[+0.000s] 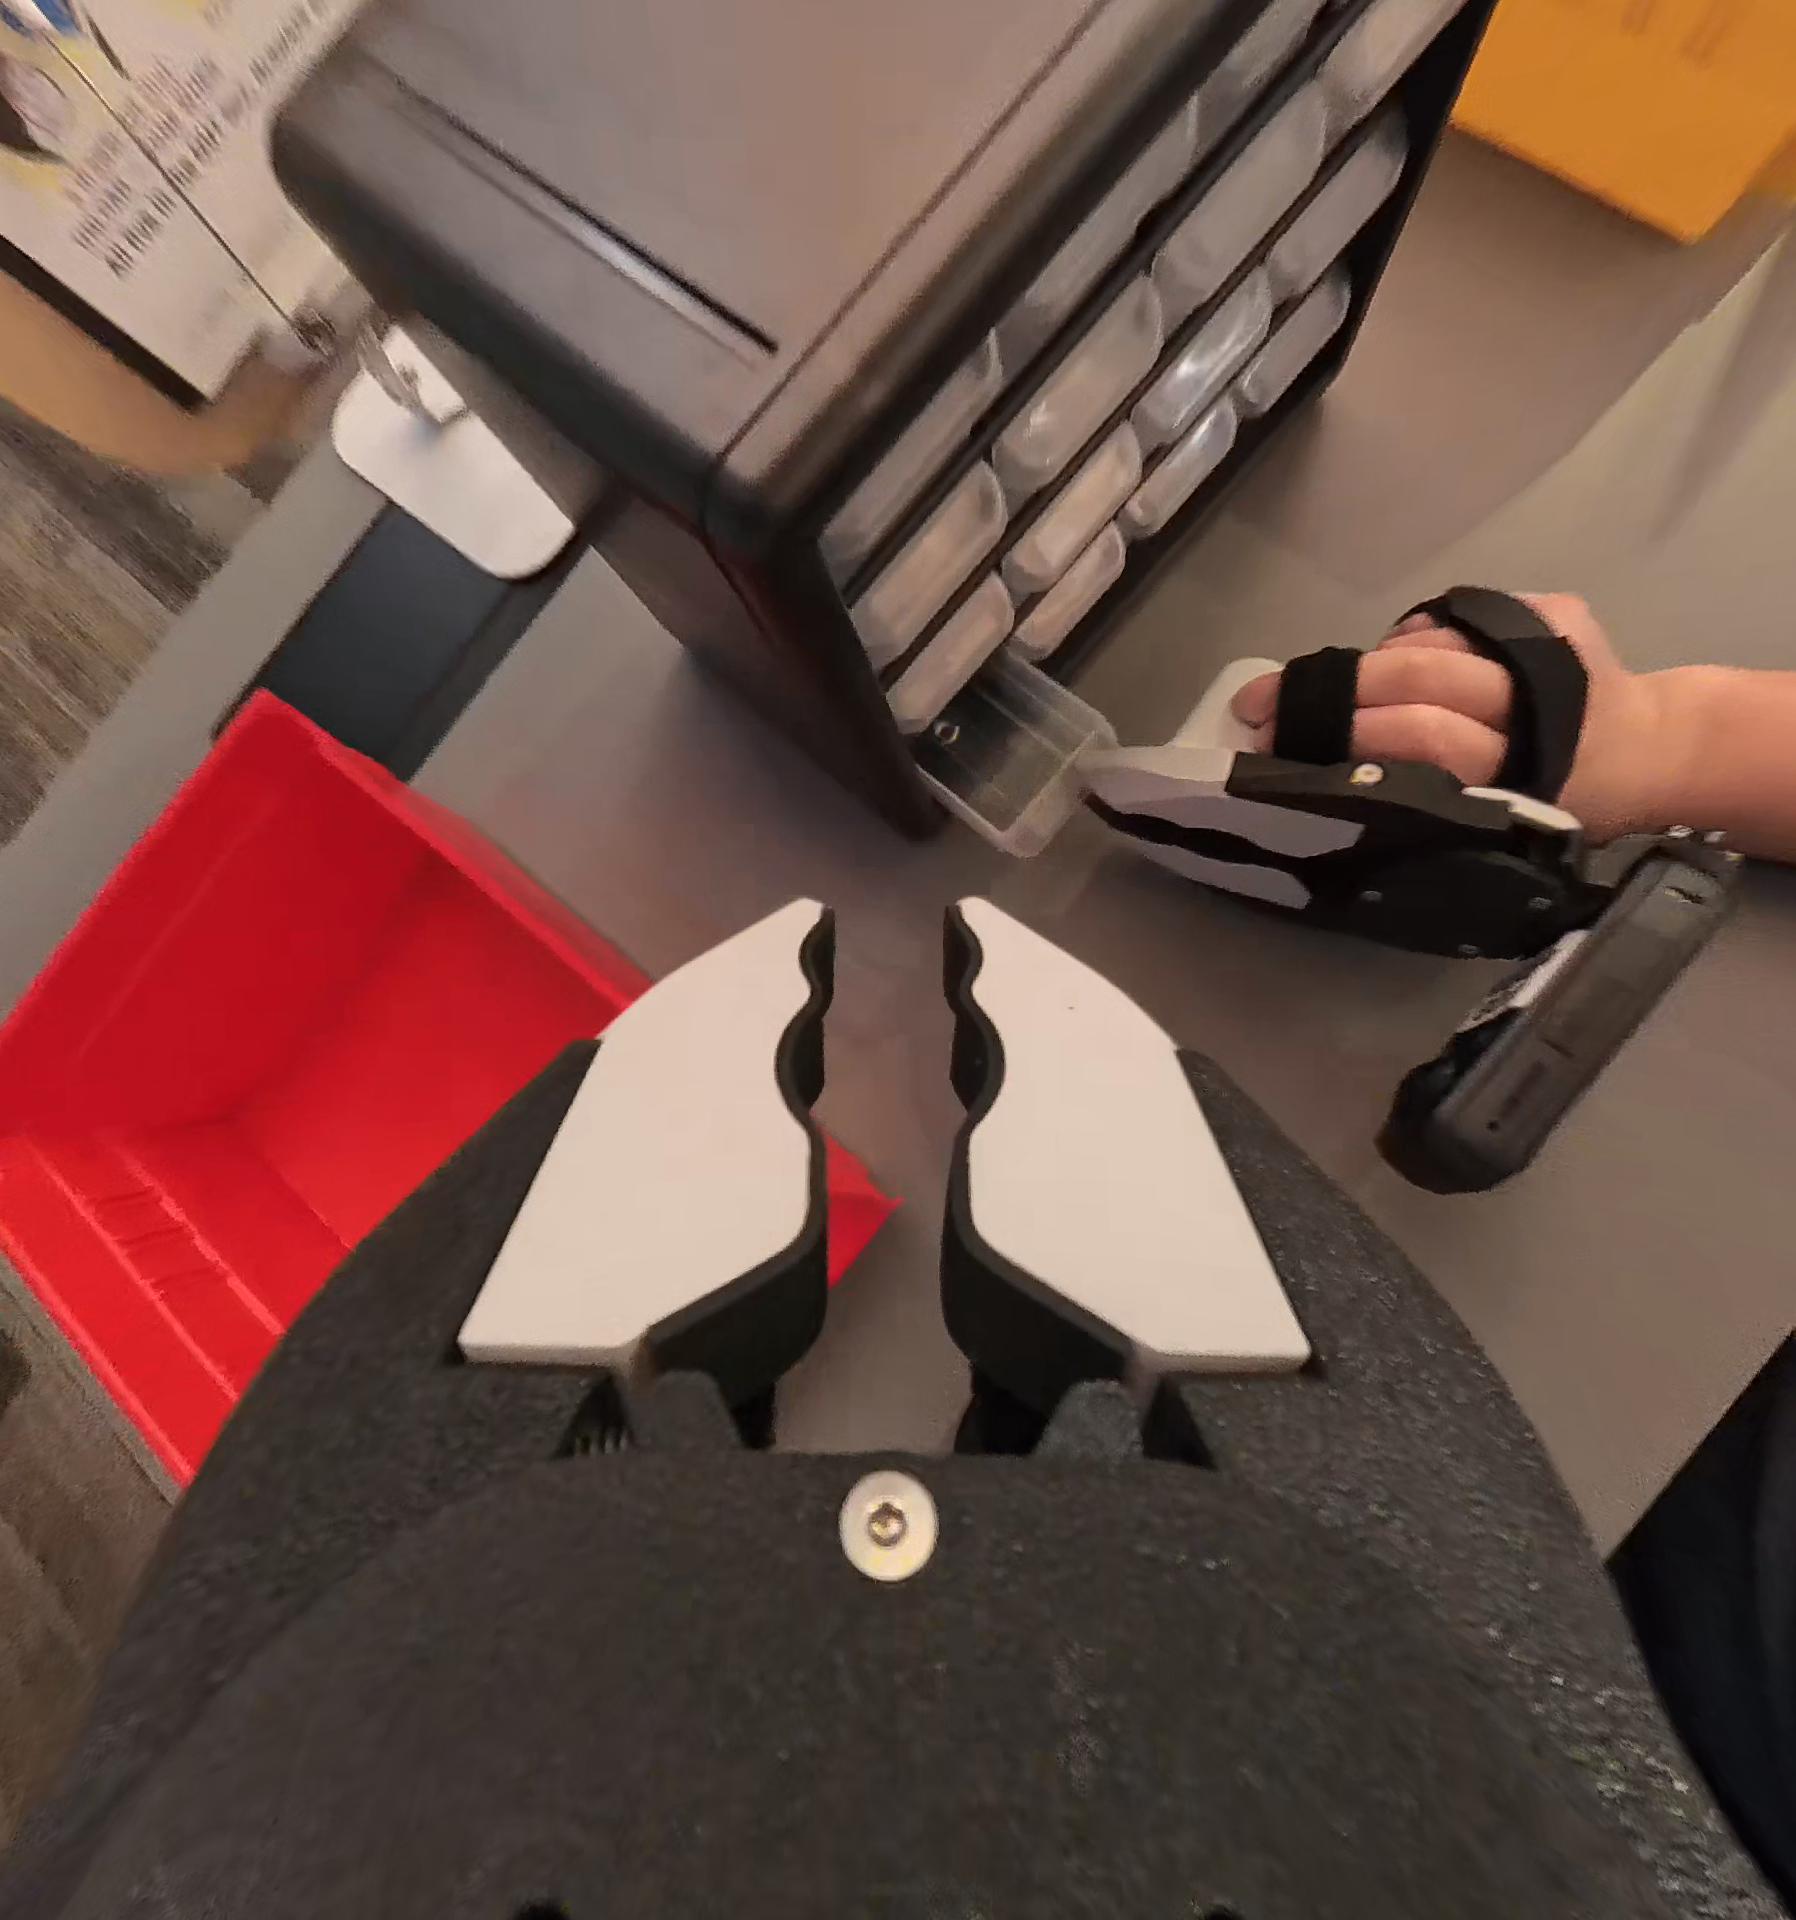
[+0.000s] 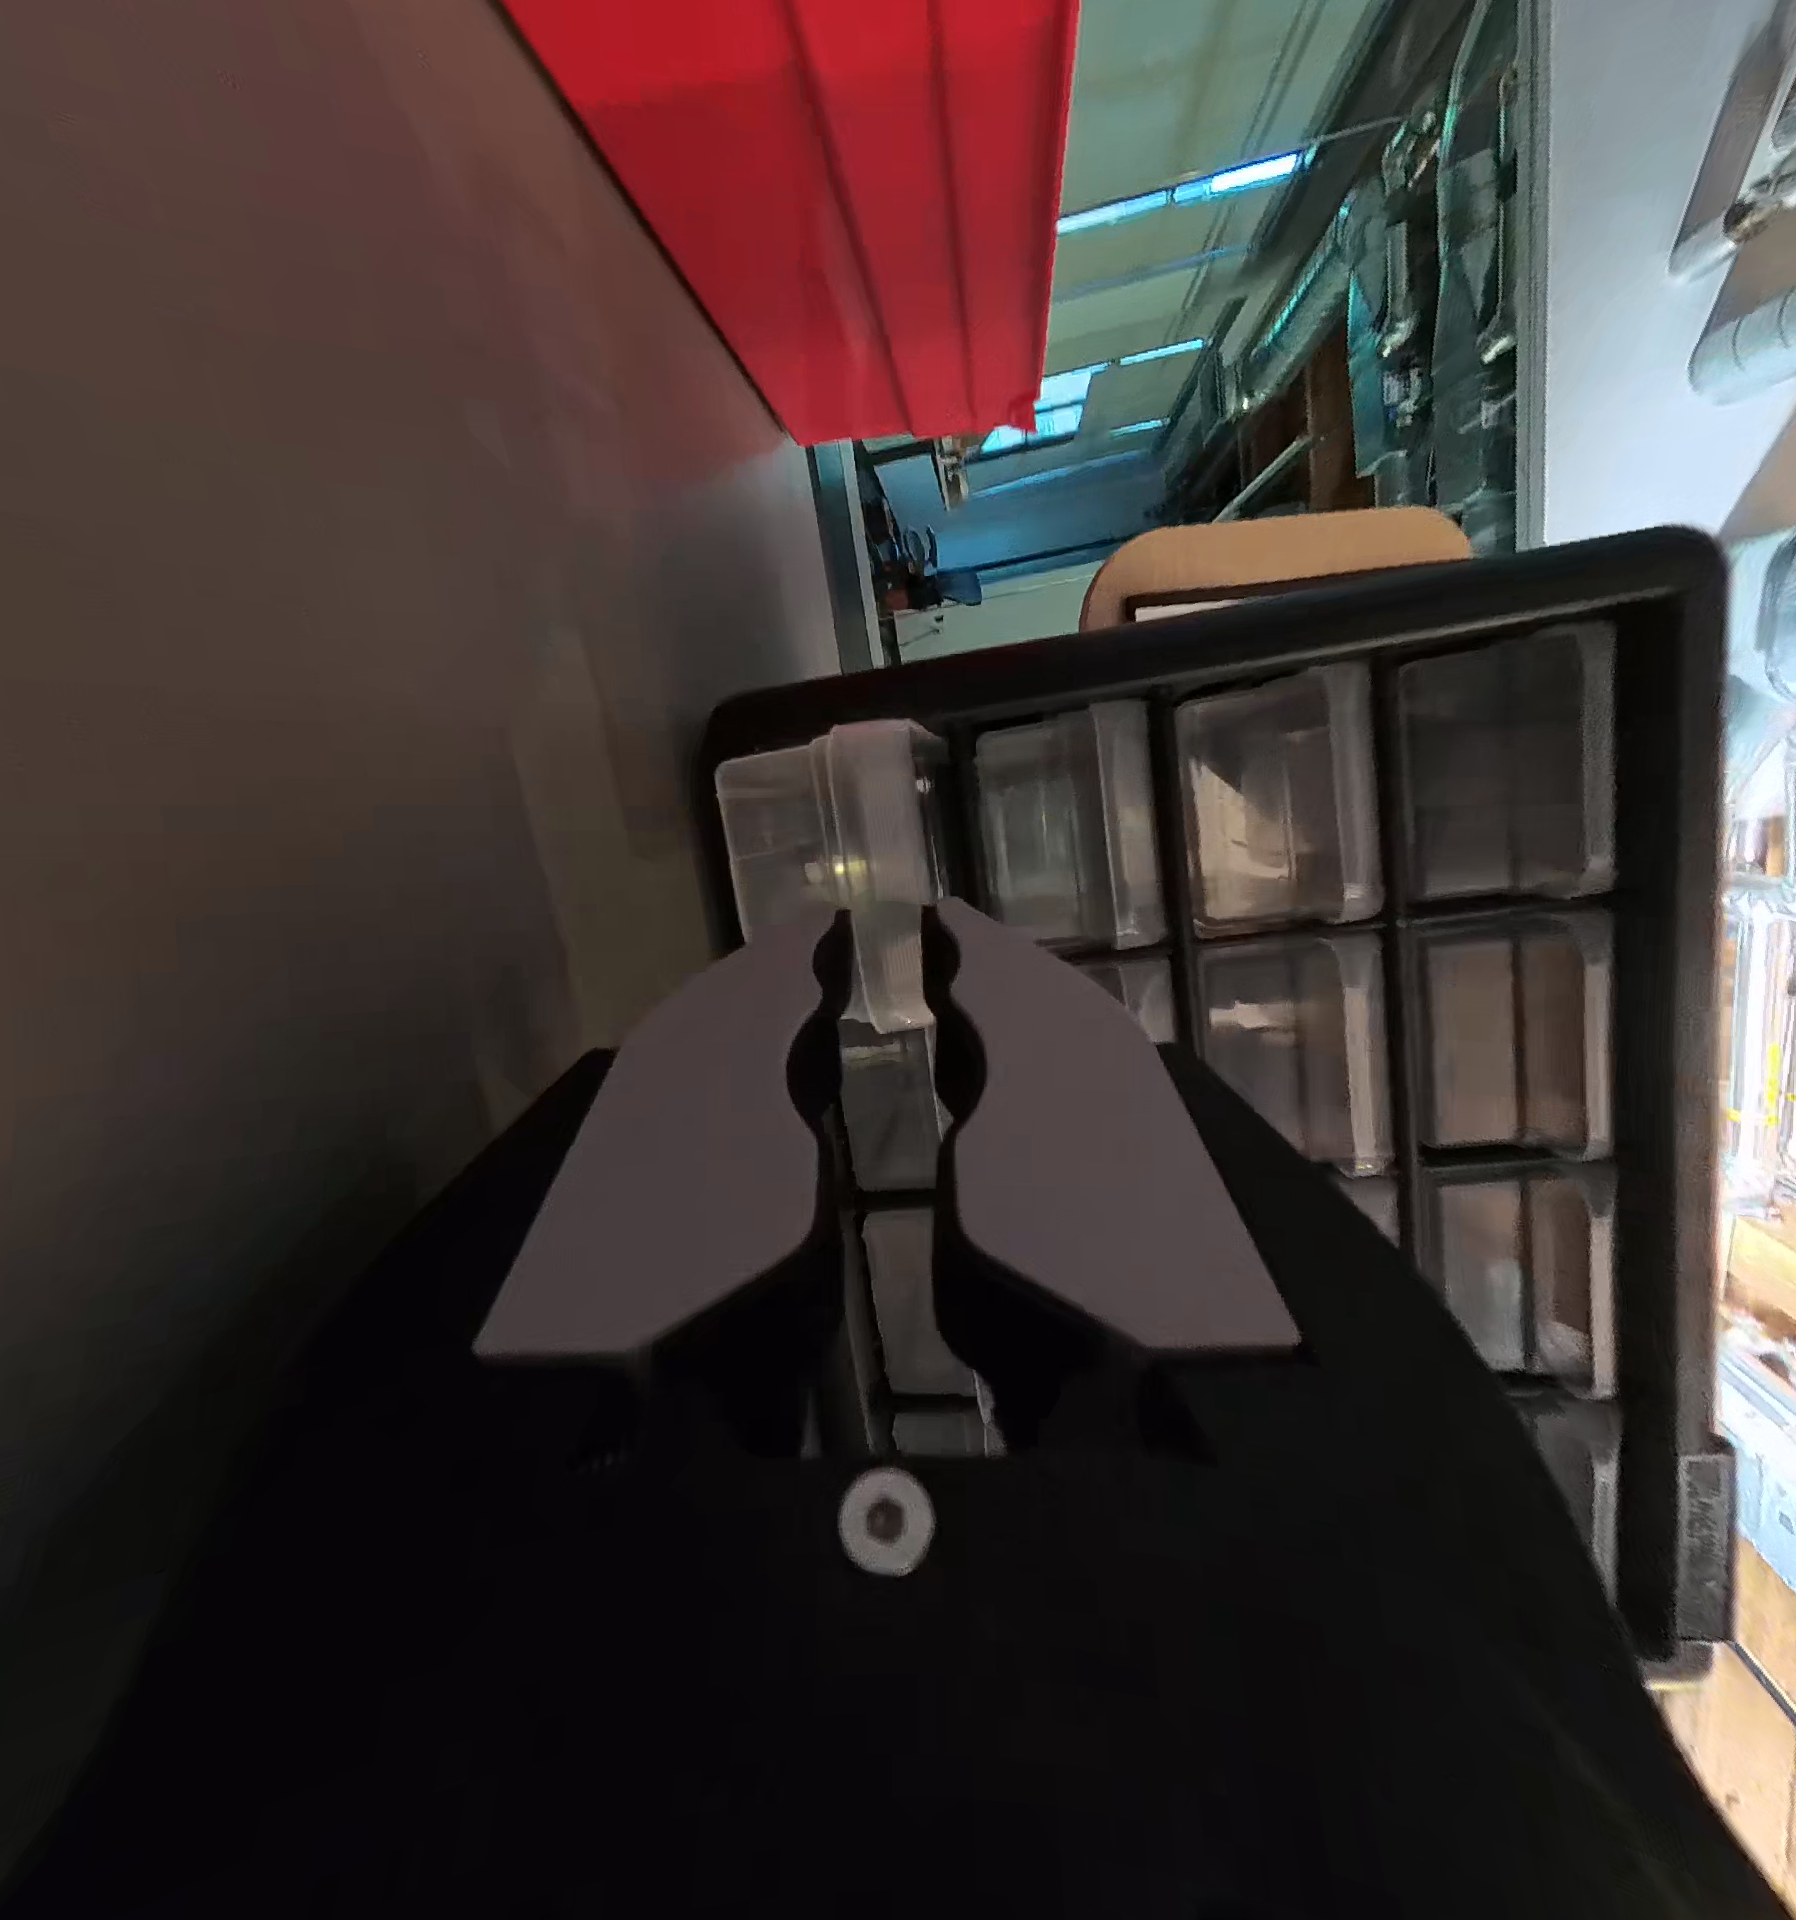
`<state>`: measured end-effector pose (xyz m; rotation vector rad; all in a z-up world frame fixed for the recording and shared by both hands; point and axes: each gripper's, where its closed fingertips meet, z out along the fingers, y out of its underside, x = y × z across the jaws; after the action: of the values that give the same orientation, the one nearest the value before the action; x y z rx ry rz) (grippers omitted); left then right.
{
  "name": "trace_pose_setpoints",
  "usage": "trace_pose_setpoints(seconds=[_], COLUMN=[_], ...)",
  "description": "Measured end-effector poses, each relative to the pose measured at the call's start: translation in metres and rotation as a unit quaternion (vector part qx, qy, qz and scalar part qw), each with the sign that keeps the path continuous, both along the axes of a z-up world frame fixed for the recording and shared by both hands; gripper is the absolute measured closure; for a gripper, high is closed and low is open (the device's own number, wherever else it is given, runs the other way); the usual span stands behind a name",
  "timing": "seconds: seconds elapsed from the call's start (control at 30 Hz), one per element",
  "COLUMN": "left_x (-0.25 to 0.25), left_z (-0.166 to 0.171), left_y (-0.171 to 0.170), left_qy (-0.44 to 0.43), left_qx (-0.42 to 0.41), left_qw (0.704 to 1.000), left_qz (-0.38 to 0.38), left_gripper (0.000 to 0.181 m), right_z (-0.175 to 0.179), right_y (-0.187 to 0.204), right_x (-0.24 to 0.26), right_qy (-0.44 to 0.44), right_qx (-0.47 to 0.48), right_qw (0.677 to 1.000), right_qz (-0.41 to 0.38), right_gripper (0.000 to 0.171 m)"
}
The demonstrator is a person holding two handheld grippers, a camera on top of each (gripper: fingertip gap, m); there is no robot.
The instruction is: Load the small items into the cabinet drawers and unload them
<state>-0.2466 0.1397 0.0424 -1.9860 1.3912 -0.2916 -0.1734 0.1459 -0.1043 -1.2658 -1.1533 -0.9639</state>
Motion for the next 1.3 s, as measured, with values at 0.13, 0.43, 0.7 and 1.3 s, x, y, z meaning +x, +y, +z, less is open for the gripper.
trace_pose_setpoints(seconds=[0.13, 0.43, 0.7, 1.3], left_x=[0.005, 0.014, 0.031, 0.186], left_z=[0.027, 0.081, 0.091, -0.006], left_y=[-0.009, -0.033, -0.043, -0.022], left_qy=[-0.065, -0.219, -0.25, -0.059], left_qx=[0.024, 0.032, 0.064, 0.402], left_qw=[0.997, 0.973, 0.961, 0.906], left_qz=[-0.024, -0.071, -0.101, -0.115], left_gripper=[0.163, 0.145, 0.122, 0.127], right_z=[0.001, 0.0, 0.006, 0.119], right_y=[0.016, 0.044, 0.033, -0.053], right_x=[0.007, 0.015, 0.015, 0.241], right_qy=[0.007, 0.005, 0.009, 0.393], right_qx=[0.001, 0.001, 0.009, 0.164], right_qw=[1.0, 0.999, 0.999, 0.897], right_qz=[-0.015, -0.044, -0.033, -0.12], right_gripper=[0.157, 0.152, 0.148, 0.149])
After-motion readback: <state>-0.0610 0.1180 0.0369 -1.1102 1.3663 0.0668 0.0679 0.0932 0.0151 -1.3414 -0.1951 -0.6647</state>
